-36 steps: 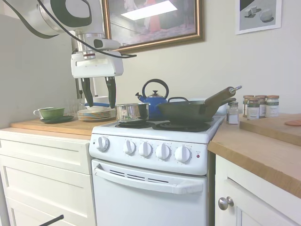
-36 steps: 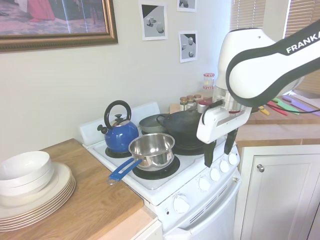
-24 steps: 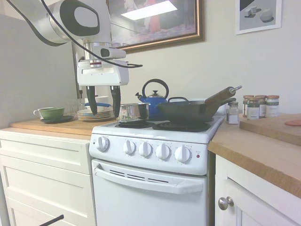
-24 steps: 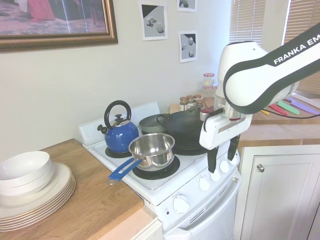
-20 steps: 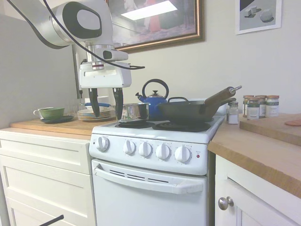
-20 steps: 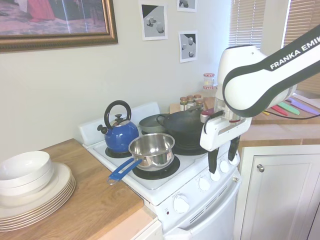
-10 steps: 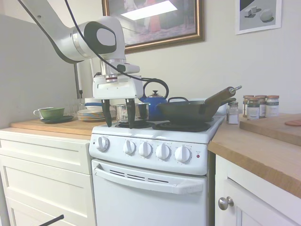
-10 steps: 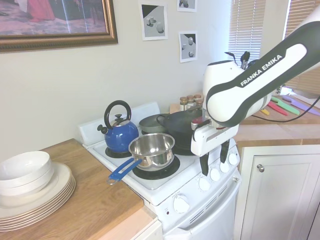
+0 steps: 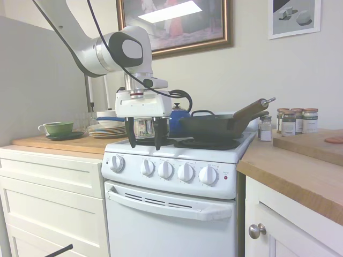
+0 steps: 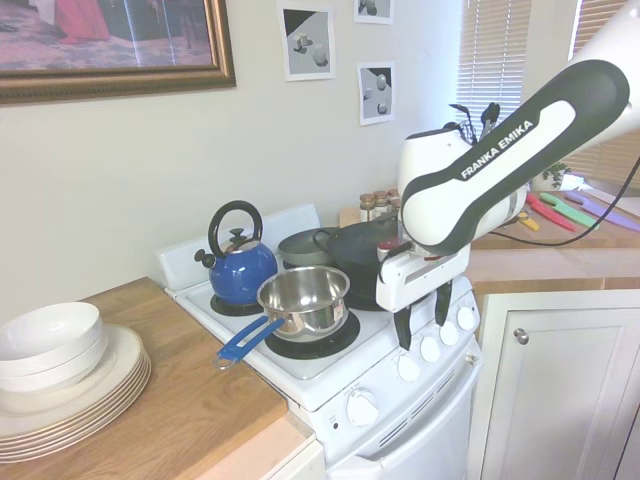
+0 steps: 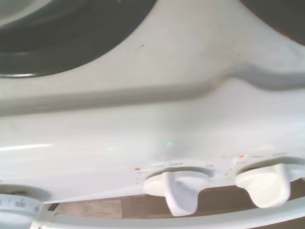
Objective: Turn on the stove on the bottom left
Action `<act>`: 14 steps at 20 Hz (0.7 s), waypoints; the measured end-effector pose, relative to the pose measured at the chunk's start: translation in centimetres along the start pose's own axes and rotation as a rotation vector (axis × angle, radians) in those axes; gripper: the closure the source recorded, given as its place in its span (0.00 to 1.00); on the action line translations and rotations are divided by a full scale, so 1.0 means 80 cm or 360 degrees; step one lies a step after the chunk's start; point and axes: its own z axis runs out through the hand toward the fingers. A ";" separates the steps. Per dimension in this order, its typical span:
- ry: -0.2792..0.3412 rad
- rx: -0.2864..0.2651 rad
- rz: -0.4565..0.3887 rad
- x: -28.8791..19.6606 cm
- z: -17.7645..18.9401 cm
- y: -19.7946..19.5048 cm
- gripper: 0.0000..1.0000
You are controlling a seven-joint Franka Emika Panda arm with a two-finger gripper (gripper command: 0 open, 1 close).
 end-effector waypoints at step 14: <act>-0.0010 -0.0013 -0.0013 -0.003 0.008 -0.001 1.00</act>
